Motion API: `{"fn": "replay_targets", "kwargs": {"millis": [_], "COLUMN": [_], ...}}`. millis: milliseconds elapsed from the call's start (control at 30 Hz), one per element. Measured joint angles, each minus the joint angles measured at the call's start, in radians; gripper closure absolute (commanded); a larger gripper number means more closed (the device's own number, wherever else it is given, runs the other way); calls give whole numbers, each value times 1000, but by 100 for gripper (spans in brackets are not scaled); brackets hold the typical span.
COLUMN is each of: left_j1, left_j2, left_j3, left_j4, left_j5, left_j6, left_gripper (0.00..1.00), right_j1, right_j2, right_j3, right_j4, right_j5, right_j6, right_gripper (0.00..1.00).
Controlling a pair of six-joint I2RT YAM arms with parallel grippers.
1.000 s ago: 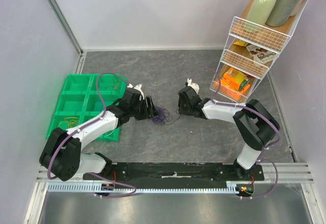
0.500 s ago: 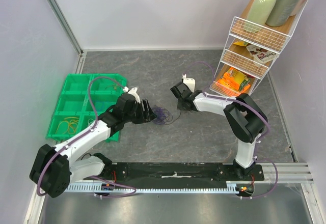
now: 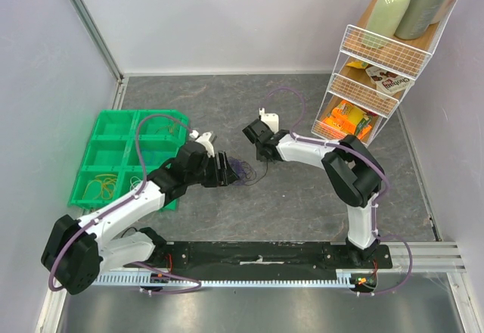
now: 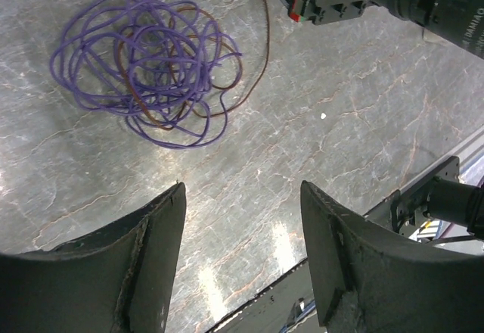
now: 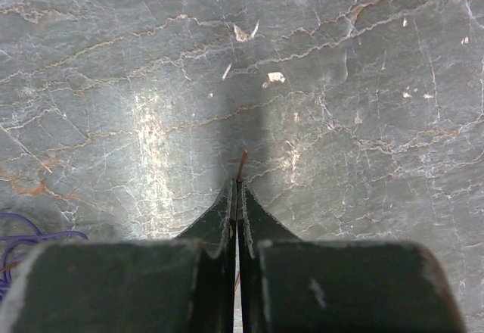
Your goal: Untangle the cables
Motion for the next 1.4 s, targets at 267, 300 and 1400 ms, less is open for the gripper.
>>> {"fn": "replay_targets", "kwargs": {"millis": [267, 300, 1400], "left_j1": [-102, -116, -287], "left_j2": [66, 81, 456], "left_j3": [63, 72, 243], "left_j4": [10, 14, 298], "left_j5": [23, 24, -56], "left_j6": [40, 45, 363], "left_gripper": [30, 30, 98], "right_j1": [0, 0, -238], "right_j2": [-180, -222, -726], "right_j3": [-223, -260, -460], "right_j4": [65, 69, 201], "right_j5": [-84, -108, -700], "right_j6": [-71, -86, -101], "right_gripper": [100, 100, 30]}}
